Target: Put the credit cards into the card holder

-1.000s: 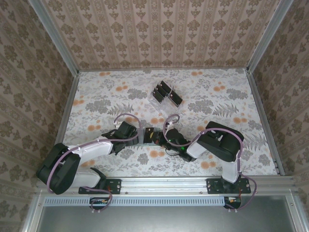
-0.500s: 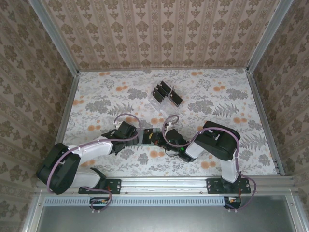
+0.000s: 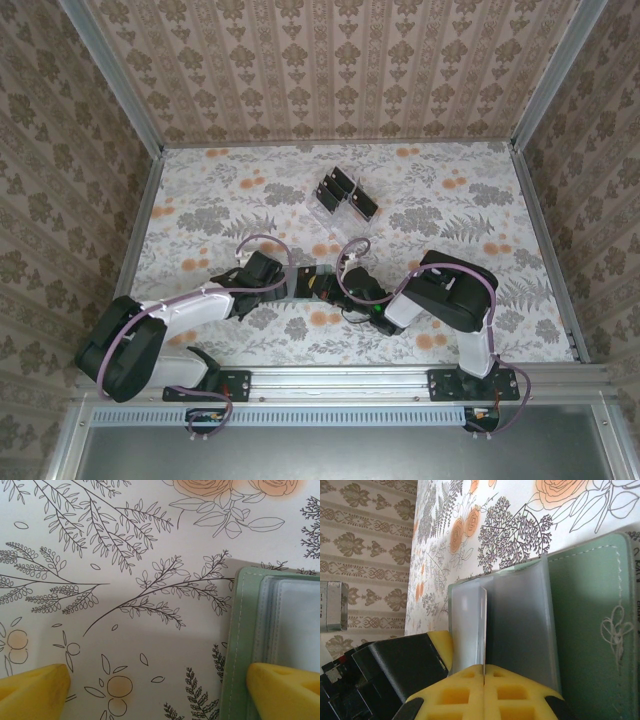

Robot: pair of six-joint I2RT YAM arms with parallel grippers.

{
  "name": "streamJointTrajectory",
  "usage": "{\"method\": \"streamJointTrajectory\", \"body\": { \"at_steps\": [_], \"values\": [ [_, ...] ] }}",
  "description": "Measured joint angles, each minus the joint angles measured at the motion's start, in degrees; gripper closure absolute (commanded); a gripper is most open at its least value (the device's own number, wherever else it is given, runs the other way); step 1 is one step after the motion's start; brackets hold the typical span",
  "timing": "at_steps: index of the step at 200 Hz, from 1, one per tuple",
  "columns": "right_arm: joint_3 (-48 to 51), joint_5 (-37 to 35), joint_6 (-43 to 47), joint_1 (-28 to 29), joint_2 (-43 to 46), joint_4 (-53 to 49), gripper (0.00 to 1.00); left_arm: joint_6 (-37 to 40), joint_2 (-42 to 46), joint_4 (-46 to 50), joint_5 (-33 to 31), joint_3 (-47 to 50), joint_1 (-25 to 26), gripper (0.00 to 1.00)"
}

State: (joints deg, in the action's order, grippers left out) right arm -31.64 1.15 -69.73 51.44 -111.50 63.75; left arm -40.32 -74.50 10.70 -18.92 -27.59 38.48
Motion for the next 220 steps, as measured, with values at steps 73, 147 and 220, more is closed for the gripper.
{"method": "streamJointTrajectory", "body": {
  "at_steps": [73,147,220],
  "values": [
    [0.26,0.98,-1.07,-0.02,-0.61,0.44,1.00,0.00,0.00,0.00,0.02,0.00,0.02,0.00],
    [-1.22,2.93,-1.25,-0.28,-2.14,0.76,1.00,0.00,0.00,0.00,0.00,0.00,0.04,0.00],
    [-5.22,5.75,-1.16,-0.44,-4.02,-1.55,1.00,0.00,0.00,0.11,0.00,0.00,0.04,0.00]
  ]
}}
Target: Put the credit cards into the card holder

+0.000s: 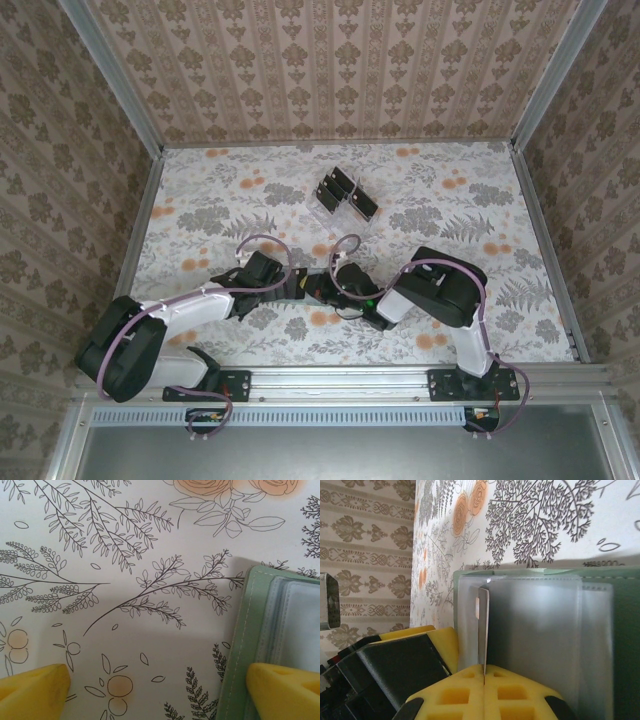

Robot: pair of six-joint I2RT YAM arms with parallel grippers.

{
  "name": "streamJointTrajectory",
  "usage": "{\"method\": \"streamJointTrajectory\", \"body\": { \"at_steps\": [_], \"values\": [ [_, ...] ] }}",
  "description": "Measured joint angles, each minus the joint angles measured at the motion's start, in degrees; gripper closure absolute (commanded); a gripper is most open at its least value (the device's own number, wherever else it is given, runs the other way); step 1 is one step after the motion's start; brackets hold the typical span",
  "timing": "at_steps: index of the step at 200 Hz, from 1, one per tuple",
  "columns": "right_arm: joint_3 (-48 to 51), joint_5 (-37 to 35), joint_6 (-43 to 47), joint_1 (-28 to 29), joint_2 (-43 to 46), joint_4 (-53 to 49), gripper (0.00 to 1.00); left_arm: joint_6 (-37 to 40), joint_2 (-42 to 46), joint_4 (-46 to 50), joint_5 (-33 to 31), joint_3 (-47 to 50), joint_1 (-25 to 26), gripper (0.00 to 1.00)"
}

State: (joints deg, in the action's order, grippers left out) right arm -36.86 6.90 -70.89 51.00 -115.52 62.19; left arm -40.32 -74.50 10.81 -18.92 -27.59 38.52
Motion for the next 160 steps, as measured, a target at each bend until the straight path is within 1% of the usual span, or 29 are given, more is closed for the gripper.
{"method": "streamJointTrajectory", "body": {
  "at_steps": [14,47,62,75,87,116,160],
  "values": [
    [-0.50,0.33,0.17,-0.07,0.00,-0.94,0.99,0.00,0.00,0.09,-0.02,0.00,0.00,0.00],
    [-1.31,2.03,1.16,-0.55,1.73,-4.15,0.71,0.00,0.37,1.09,0.00,-0.26,0.02,0.00],
    [-1.64,2.80,2.47,-0.94,3.69,-7.52,0.62,0.00,0.72,2.62,0.07,-0.68,0.02,0.00],
    [-1.84,3.28,3.72,-1.31,5.49,-10.82,0.57,0.00,1.18,4.00,0.13,-0.96,0.02,0.00],
    [-2.12,3.72,5.11,-1.86,7.19,-14.51,0.56,-0.02,1.73,5.01,0.20,-1.22,0.00,0.00],
    [-4.07,3.93,9.14,-2.86,10.49,-24.90,0.56,-0.35,2.91,7.15,0.20,-2.08,0.00,0.00],
    [-9.03,3.96,14.21,-3.02,11.69,-36.68,0.62,-1.70,3.02,9.31,-0.33,-2.19,0.00,0.00]
  ]
}}
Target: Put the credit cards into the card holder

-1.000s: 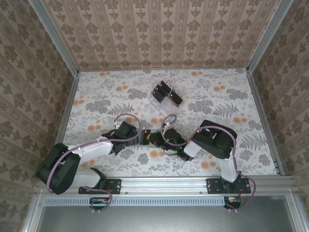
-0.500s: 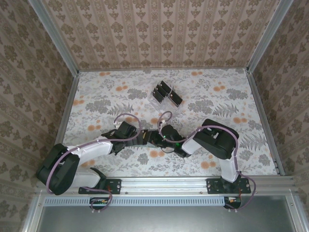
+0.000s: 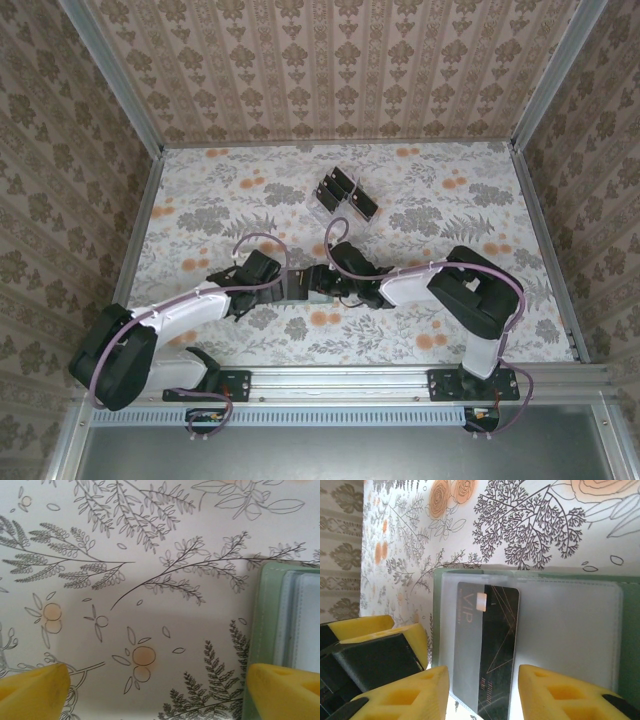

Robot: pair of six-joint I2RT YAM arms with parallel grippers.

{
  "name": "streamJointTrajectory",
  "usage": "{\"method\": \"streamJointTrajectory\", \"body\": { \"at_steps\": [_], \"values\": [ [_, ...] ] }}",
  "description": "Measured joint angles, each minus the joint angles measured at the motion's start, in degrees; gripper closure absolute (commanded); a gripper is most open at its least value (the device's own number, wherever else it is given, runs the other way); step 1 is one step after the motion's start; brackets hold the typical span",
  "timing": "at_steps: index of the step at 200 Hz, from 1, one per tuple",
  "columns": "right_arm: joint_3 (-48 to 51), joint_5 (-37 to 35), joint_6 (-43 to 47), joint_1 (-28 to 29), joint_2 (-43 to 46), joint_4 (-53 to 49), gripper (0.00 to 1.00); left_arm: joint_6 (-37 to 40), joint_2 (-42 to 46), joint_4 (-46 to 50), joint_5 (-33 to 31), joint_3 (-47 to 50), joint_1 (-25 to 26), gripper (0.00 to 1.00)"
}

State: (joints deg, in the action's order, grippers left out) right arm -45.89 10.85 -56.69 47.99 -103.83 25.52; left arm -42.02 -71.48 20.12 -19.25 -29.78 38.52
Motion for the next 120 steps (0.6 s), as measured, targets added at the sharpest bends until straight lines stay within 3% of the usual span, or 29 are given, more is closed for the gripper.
{"method": "streamJointTrajectory", "body": {
  "at_steps": [120],
  "values": [
    [-7.67,0.63,4.02,0.00,-3.23,-10.19,0.65,-1.99,-0.74,0.35,-0.26,1.01,-0.04,0.00]
  ]
}}
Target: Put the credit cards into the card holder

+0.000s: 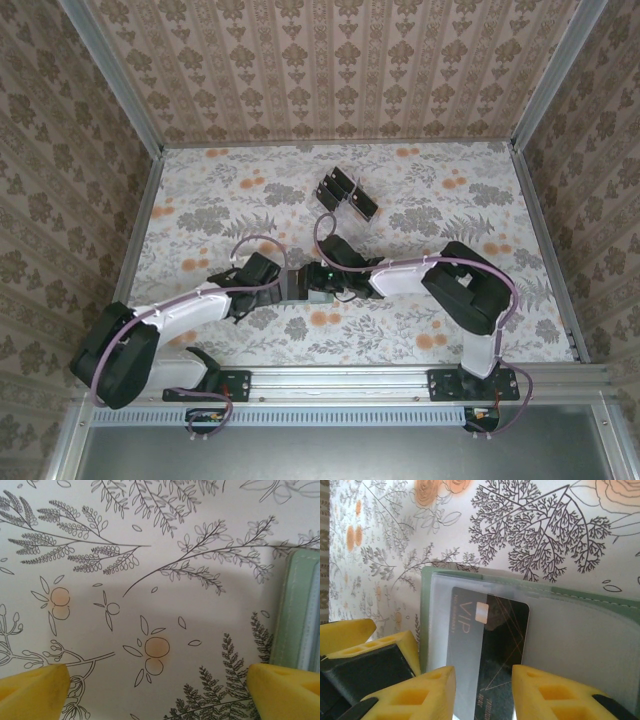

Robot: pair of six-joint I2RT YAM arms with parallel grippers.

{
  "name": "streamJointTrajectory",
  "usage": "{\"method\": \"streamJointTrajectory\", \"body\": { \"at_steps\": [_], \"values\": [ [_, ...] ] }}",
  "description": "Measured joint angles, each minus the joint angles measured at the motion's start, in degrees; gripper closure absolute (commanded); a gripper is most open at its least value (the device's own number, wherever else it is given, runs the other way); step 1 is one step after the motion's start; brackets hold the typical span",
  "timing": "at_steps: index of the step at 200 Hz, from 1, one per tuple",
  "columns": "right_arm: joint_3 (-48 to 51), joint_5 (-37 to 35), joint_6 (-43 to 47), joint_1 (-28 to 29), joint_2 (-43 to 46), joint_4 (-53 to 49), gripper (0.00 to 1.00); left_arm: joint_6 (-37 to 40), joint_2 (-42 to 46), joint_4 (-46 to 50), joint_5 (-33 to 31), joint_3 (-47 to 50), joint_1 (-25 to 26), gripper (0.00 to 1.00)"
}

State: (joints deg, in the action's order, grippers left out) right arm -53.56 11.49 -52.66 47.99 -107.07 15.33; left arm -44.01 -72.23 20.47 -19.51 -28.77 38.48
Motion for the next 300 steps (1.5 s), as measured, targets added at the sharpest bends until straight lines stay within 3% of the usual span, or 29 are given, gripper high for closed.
{"method": "streamJointTrajectory", "body": {
  "at_steps": [163,233,300],
  "values": [
    [-6.62,3.45,-0.04,1.42,-4.70,-1.44,0.68,-0.42,-0.13,-1.81,0.11,1.44,0.07,0.00],
    [-6.60,2.32,0.68,1.57,1.29,-5.46,0.63,-0.44,4.37,-0.44,0.00,1.40,0.04,0.00],
    [-6.60,0.81,1.57,1.57,1.40,-10.03,0.68,-0.76,2.89,0.63,-0.09,1.40,0.00,0.00]
  ]
}}
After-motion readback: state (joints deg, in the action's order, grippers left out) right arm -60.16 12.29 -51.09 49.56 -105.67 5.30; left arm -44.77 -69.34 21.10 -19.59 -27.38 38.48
